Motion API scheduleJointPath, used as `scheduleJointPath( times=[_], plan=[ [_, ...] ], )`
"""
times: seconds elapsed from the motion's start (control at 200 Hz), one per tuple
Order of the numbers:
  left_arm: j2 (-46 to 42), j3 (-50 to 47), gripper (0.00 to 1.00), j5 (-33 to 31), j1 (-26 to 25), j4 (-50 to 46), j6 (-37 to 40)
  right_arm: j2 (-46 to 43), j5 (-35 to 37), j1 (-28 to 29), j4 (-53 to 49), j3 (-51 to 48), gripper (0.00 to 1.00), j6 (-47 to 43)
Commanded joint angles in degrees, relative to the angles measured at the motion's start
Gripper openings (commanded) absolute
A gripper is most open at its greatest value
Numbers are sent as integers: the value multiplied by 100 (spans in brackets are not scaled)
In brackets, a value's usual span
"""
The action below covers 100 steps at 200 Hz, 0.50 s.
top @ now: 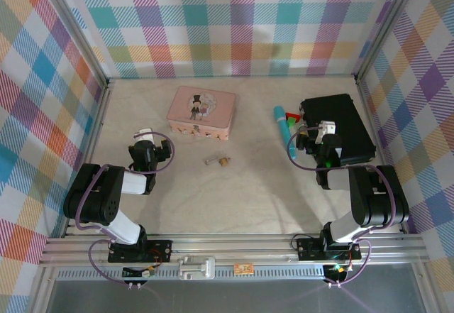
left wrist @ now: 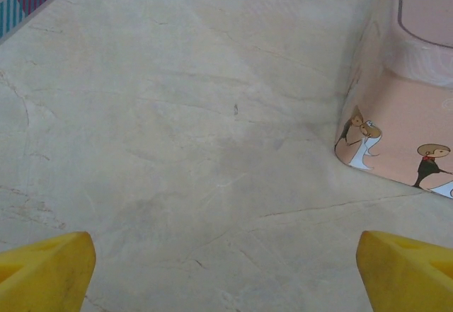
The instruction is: Unlock a padlock with a key
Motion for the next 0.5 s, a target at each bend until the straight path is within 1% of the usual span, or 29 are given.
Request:
scheduleJointPath(
  times=[0.0, 0.015, 0.495],
  plan=[
    [6, 121, 98, 175, 44, 185, 102, 42, -63, -43, 206, -52, 99, 48],
    [3, 130, 100, 183, 45, 165, 100, 45, -67, -40, 210, -52, 99, 50],
    [3, 128, 100, 183, 44, 170, 99, 45, -79, -46, 180, -35, 99, 48]
  ],
)
